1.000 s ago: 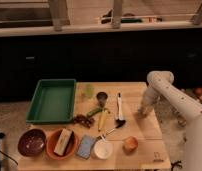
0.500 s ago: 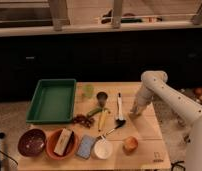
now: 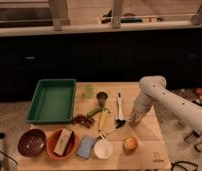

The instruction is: Wipe table surface with towel

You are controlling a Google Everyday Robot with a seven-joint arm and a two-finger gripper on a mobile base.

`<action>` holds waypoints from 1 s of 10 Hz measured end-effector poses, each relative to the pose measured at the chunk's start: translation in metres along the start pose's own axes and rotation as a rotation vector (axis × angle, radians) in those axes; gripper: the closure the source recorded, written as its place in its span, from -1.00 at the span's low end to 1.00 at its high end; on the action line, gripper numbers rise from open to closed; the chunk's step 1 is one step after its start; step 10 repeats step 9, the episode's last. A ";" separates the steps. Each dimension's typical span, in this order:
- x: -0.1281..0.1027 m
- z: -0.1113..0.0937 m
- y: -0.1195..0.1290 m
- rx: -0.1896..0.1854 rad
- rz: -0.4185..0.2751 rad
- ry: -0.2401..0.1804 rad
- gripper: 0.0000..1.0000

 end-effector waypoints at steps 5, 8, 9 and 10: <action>0.036 -0.004 0.029 -0.036 0.116 0.068 1.00; 0.060 -0.002 0.022 -0.029 0.189 0.122 1.00; 0.068 -0.002 0.015 -0.026 0.212 0.145 1.00; 0.068 -0.002 0.015 -0.026 0.212 0.145 1.00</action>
